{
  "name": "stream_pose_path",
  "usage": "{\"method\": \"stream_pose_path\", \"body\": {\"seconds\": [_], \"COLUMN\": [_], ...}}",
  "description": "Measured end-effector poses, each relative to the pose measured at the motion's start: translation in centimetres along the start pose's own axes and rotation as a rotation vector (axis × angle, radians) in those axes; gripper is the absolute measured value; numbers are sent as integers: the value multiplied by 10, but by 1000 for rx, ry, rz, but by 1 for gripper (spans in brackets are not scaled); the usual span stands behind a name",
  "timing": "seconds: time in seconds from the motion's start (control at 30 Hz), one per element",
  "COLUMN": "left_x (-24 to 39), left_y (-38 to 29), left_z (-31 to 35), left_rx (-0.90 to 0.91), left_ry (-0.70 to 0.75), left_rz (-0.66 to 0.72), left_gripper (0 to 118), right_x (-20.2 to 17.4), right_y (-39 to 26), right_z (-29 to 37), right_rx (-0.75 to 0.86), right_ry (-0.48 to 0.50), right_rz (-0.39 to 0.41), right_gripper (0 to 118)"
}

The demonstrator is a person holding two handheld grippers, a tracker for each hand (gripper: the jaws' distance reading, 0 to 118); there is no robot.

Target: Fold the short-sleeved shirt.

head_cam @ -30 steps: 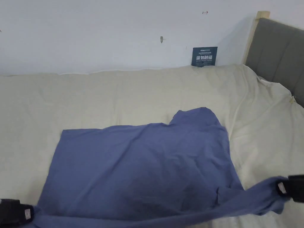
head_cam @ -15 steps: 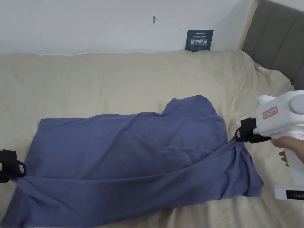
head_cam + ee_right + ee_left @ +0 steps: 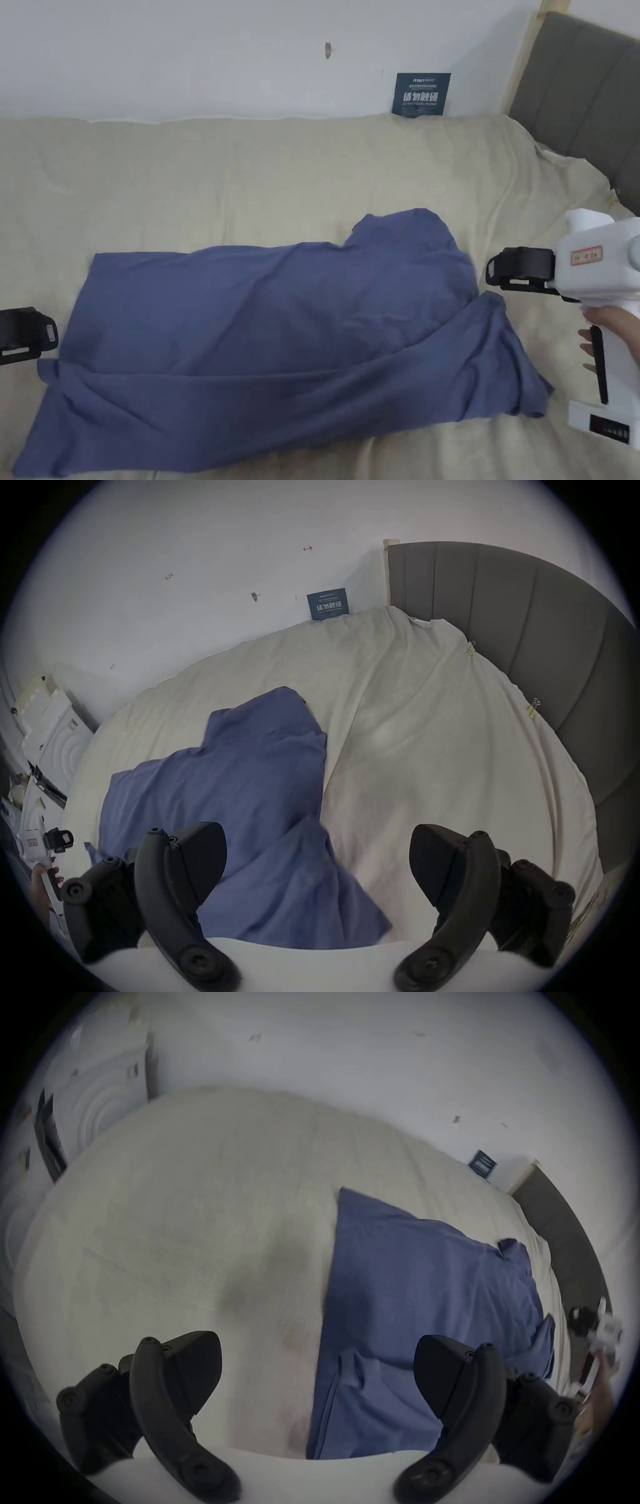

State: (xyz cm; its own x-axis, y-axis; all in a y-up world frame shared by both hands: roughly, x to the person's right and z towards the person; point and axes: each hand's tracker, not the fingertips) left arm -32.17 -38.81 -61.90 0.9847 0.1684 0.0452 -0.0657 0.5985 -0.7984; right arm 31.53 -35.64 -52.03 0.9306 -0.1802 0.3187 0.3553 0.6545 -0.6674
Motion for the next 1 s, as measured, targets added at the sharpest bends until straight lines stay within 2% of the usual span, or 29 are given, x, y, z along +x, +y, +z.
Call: {"method": "stream_pose_path", "body": {"seconds": [0.07, 0.17, 0.23, 0.27, 0.3, 0.33, 0.37, 0.4, 0.43, 0.5, 0.57, 0.7, 0.8, 0.87, 0.97, 1.0], "left_x": [6, 16, 21, 24, 25, 26, 27, 26, 23, 17, 16, 11, 19, 20, 11, 11], "left_y": [-13, -46, -70, -83, -93, -104, -113, -121, -130, -141, -152, -136, -97, -78, -54, -52], "left_z": [30, 81, 108, 120, 129, 138, 144, 147, 153, 159, 164, 160, 130, 93, 40, 26], "left_rx": [99, 265, 345, 356, 363, 372, 375, 376, 387, 378, 399, 370, 162, 13, -140, -183], "left_ry": [-22, -89, -104, -110, -111, -111, -108, -90, -69, -123, -99, -114, -41, -59, -98, -92], "left_rz": [-78, -153, -160, -162, -158, -151, -138, -123, -98, -39, 7, -19, -173, -241, -125, -95], "left_gripper": [114, 113, 112, 108, 96, 61, 18, 0, 0, 0, 0, 0, 0, 0, 0, 12], "right_x": [-4, -9, -14, -17, -17, -19, -23, -26, -32, -36, -37, -47, -56, -67, -76, -77], "right_y": [-4, -37, -59, -72, -80, -91, -100, -110, -121, -138, -150, -157, -155, -155, -157, -158], "right_z": [16, 69, 94, 108, 117, 127, 132, 138, 143, 150, 157, 161, 159, 159, 154, 152], "right_rx": [61, 159, 212, 256, 287, 322, 336, 345, 361, 383, 394, 368, 349, 352, 341, 331], "right_ry": [54, 186, 220, 237, 243, 240, 236, 218, 186, 193, 227, 251, 214, 186, 196, 212], "right_rz": [-6, -45, -63, -69, -80, -79, -70, -57, -34, -44, -53, -30, 79, 156, 196, 194], "right_gripper": [109, 108, 106, 102, 94, 74, 53, 27, 2, 2, 1, 2, 2, 2, 2, 1]}}
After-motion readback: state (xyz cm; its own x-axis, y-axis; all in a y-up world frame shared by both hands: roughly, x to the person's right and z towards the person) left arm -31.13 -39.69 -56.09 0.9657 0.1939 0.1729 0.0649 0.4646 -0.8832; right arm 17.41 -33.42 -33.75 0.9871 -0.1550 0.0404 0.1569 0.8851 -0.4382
